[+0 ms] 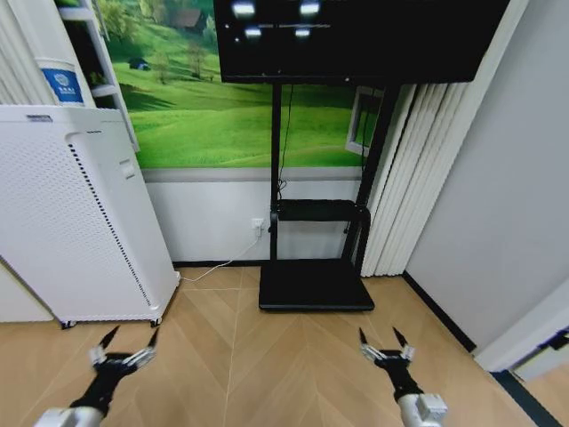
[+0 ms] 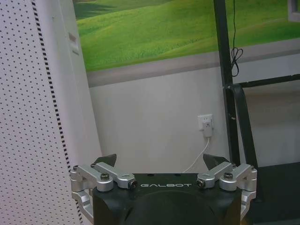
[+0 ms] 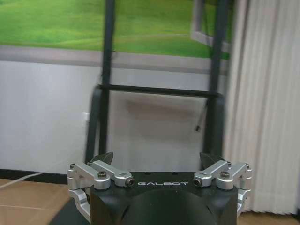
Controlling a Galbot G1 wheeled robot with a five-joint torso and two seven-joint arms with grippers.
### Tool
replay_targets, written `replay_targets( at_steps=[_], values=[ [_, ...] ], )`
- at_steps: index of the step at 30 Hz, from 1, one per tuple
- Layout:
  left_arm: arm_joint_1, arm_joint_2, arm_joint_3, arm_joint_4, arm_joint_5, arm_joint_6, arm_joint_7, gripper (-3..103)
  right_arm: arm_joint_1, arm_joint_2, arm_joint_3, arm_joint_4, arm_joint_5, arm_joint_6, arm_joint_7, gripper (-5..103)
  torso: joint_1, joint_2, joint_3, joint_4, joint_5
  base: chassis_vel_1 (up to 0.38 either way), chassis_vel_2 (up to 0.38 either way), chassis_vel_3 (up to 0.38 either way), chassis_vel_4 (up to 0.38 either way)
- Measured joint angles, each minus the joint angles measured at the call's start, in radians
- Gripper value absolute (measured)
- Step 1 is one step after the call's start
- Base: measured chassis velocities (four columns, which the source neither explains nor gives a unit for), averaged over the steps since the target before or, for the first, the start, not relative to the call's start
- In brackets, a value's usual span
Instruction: Pick up the trash bin and place the garbage on the floor into it.
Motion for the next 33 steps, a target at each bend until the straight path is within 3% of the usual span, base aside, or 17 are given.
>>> replay_targets(
  at_steps=[3, 14, 33],
  values=[
    [-0.01, 0.002, 0.04, 0.009, 0.021, 0.002, 0.004, 100, -0.022, 0.024, 0.0, 0.027, -0.021, -0.007, -0.035, 100, 0.0, 0.0, 0.0, -0.0016, 0.0002, 0.0, 0.0, 0.0, 0.0],
    [-0.042, -0.049, 0.129, 0.055, 0.057, -0.013, 0.011, 100, -0.067, 0.099, 0.011, 0.065, -0.107, 0.024, -0.002, 100, 0.0, 0.0, 0.0, -0.0013, -0.0002, 0.0, 0.0, 0.0, 0.0],
    [-0.064, -0.04, 0.138, 0.031, 0.025, 0.03, 0.029, 100, -0.105, 0.138, -0.005, 0.08, -0.159, 0.057, -0.001, 100, 0.0, 0.0, 0.0, -0.0013, -0.0001, 0.0, 0.0, 0.0, 0.0]
  ],
)
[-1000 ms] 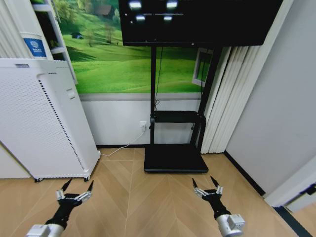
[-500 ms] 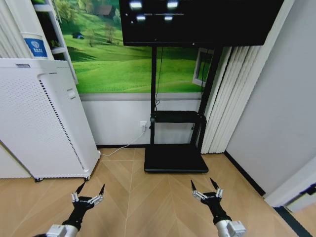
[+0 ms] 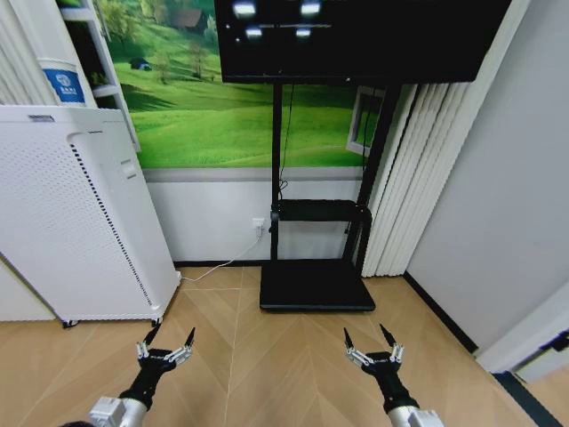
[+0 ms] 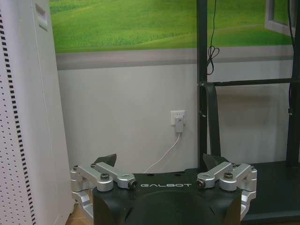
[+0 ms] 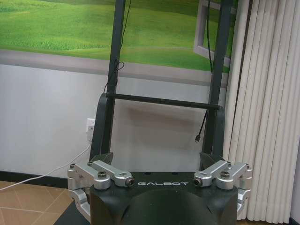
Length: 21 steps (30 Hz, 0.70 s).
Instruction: Pick up the trash bin and place the garbage on the floor into it.
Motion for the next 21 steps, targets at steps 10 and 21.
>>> replay_targets(
  at_steps=[10, 21],
  values=[
    [0.001, 0.0, -0.001, 0.0, -0.001, 0.0, 0.001, 100, 0.001, -0.001, 0.0, -0.001, 0.0, 0.0, 0.0, 100, 0.0, 0.0, 0.0, 0.0, 0.0, 0.0, 0.0, 0.0, 0.0],
    [0.001, 0.0, -0.002, 0.0, -0.001, 0.0, 0.001, 100, 0.001, -0.001, 0.0, -0.003, 0.001, 0.0, 0.0, 100, -0.01, -0.032, -0.022, 0.0, 0.0, 0.0, 0.0, 0.0, 0.0]
  ],
)
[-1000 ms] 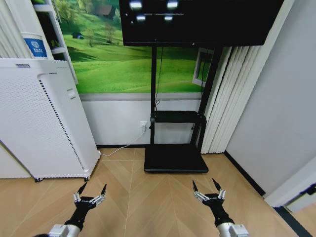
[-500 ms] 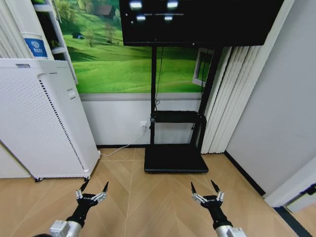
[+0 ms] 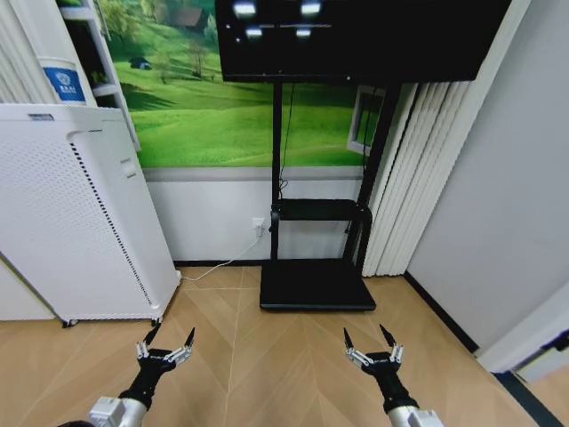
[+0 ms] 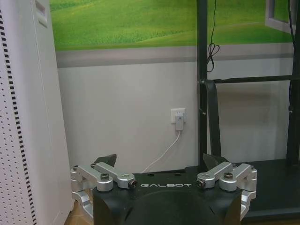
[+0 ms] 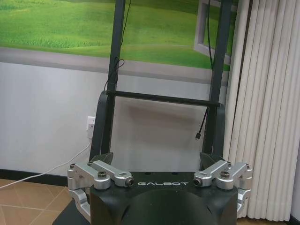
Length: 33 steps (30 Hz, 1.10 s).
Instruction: Pick up the trash bin and place the garbage on the floor into it.
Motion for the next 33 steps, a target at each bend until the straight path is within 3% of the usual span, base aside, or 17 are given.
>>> replay_targets(
  at_steps=[11, 17, 33],
  values=[
    [0.0, 0.0, 0.0, 0.001, 0.0, 0.0, 0.0, 100, 0.0, 0.0, 0.0, 0.0, 0.001, 0.0, 0.0, 100, -0.009, -0.048, -0.038, 0.0, 0.0, 0.0, 0.0, 0.0, 0.0],
    [0.0, 0.0, 0.0, 0.001, 0.0, -0.001, 0.0, 100, 0.0, 0.0, 0.0, 0.0, 0.001, 0.0, 0.0, 100, -0.009, -0.054, -0.043, 0.0, 0.0, 0.0, 0.0, 0.0, 0.0],
    [0.0, 0.0, 0.0, 0.001, 0.0, -0.001, 0.0, 100, 0.001, 0.0, 0.0, 0.0, 0.001, 0.0, 0.0, 100, 0.006, 0.013, 0.008, 0.0, 0.0, 0.0, 0.0, 0.0, 0.0]
  ],
)
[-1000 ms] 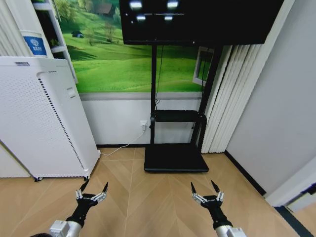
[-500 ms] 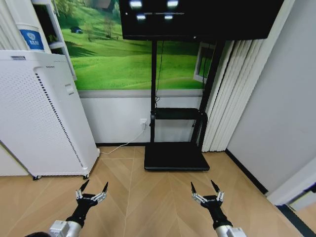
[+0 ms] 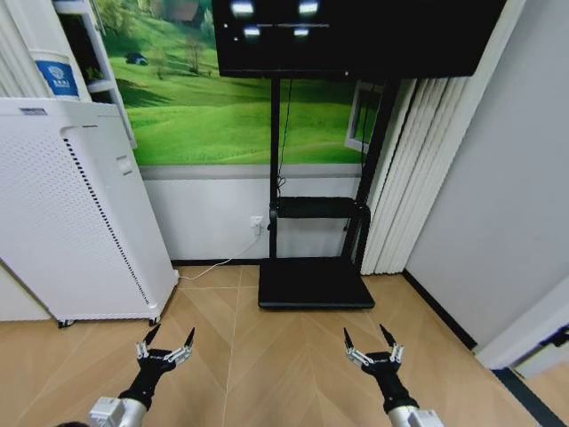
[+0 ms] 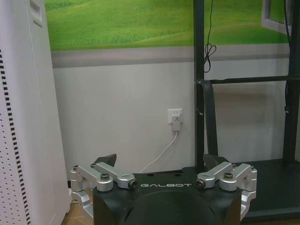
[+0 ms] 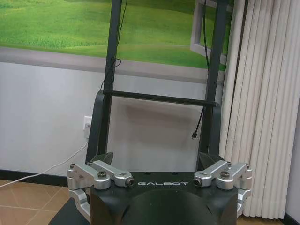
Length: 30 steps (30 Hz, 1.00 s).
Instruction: Pick up the trash bin and place the garbage on the floor into it.
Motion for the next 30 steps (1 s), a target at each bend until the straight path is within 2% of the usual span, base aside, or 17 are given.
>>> replay_targets(
  at_steps=[14, 30],
  values=[
    [0.0, 0.0, 0.0, 0.0, 0.0, 0.0, 0.0, 100, 0.0, 0.0, 0.0, 0.0, 0.0, 0.0, 0.0, 100, 0.019, 0.058, 0.039, -0.0001, 0.0, 0.0, 0.0, 0.0, 0.0],
    [0.0, 0.0, 0.0, 0.0, 0.0, 0.0, 0.0, 100, 0.0, 0.0, 0.0, 0.0, 0.0, 0.0, 0.0, 100, 0.02, 0.06, 0.042, 0.0, 0.0, 0.0, 0.0, 0.0, 0.0]
  ],
)
